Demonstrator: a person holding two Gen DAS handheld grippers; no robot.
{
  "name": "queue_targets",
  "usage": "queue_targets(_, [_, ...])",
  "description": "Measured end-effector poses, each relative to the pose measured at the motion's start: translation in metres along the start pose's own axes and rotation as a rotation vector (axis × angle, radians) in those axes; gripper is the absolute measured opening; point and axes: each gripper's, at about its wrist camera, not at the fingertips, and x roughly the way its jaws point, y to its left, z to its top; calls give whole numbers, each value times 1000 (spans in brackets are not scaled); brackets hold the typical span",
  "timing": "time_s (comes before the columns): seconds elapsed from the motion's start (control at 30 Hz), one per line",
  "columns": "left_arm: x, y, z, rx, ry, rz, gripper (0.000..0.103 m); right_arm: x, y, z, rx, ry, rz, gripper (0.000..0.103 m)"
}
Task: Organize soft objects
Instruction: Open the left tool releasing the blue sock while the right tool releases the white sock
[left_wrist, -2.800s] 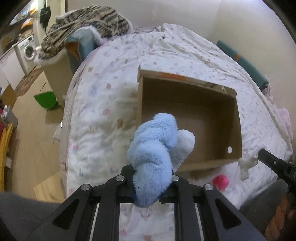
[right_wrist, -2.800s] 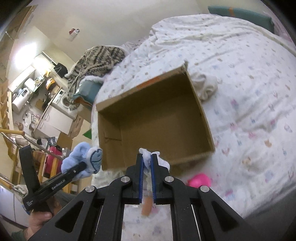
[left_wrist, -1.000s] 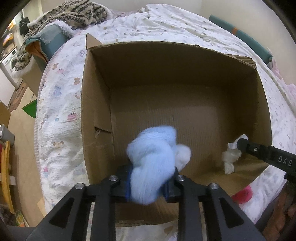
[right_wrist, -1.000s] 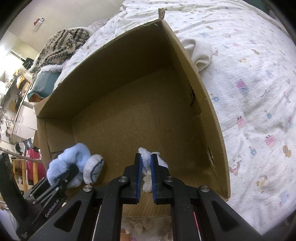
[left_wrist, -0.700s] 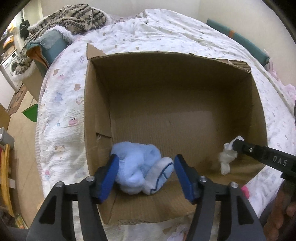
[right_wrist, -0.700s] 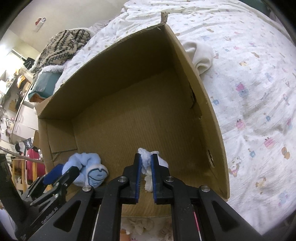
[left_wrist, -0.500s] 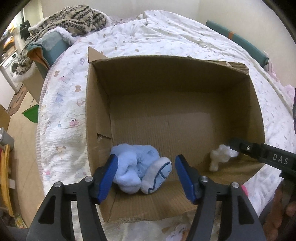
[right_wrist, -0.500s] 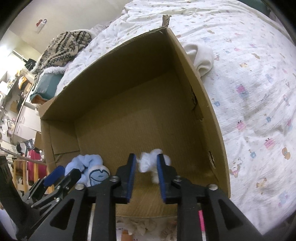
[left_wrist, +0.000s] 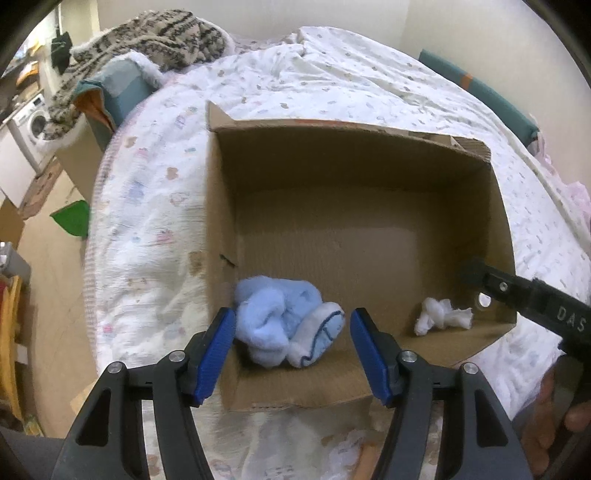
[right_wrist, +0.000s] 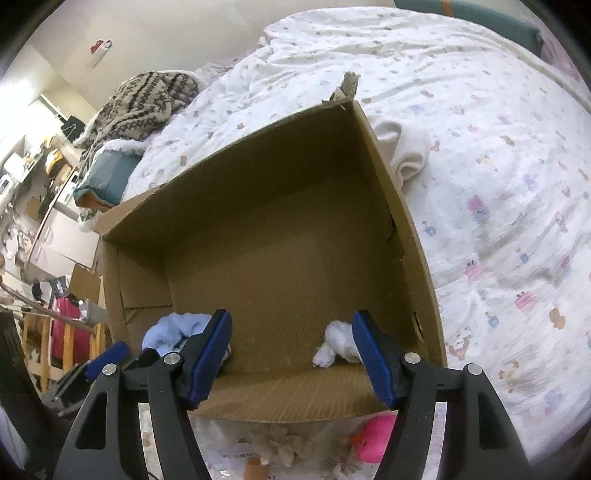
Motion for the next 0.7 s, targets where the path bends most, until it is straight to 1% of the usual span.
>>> queue_targets(0.07, [-7,0,-1,-3,-12,-6,62,-4,2,-2,-10,-5,-2,71])
queue_targets(0.17, [-16,2,-4,-10,-31,12,62,-10,2,-6,-26,-14,-13,71])
queue_targets(0.5, [-36,8,-28,-35,-50,31,62,-34,-5,-20,-29,-32,-21,71])
queue_targets(0.57, [-39,12,-33,-50,-50,41,62,-39,-7,-24,-29,-31,-26,71])
queue_targets(0.63, [-41,16,-38,-72,-48,32,62,-42,-11,-28,-19,-31,-32,71])
queue_targets(0.7, [-43,19,-41,-85,-46,39,62,-43,-14,-30,1,-27,-27,71])
